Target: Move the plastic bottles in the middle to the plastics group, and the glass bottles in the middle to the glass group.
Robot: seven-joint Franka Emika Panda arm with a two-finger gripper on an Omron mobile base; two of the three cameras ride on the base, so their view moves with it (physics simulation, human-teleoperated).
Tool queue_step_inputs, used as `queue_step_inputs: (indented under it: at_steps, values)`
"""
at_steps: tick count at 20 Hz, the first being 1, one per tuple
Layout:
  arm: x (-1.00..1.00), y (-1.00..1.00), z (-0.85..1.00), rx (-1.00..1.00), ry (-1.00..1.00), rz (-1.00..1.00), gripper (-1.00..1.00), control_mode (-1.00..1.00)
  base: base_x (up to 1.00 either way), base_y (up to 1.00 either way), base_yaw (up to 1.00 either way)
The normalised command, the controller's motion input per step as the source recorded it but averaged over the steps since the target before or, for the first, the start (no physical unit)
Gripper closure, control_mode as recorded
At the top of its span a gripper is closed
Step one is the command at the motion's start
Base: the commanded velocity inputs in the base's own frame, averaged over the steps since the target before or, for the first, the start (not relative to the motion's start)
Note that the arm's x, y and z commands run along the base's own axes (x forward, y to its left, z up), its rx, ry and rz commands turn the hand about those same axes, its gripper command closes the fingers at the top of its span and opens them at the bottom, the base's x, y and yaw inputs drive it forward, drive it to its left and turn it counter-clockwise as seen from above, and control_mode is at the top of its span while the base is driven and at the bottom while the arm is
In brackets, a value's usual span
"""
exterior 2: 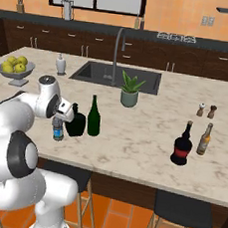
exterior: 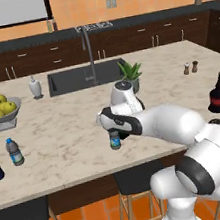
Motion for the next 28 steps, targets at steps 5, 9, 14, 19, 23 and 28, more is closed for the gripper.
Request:
queue_step_inputs:
  at_steps: [5,9,14,19,23,28]
  values:
    - [0.12,0.07,-0.2,0.0,0.0,0.0,-1.0,-1.0,0.0,0.0,0.0]
    - [0.13,0.2,-0.14,0.0,0.07,0.02,-1.0,-1.0,0.0,0.0,0.0]
    - [0.1,0.04,-0.09,0.0,0.01,0.01,-1.0,-1.0,0.0,0.0,0.0]
    - [0.0,0.0,-0.14,0.0,0.0,0.0,-1.0,-1.0,0.0,0.0,0.0]
    - [0.0,0.0,-0.03,0.0,0.0,0.0,-1.0,-1.0,0.0,0.0,0.0]
    - [0.0,0.0,0.0,0.0,0.0,0.0,1.0,-1.0,0.0,0.0,0.0]
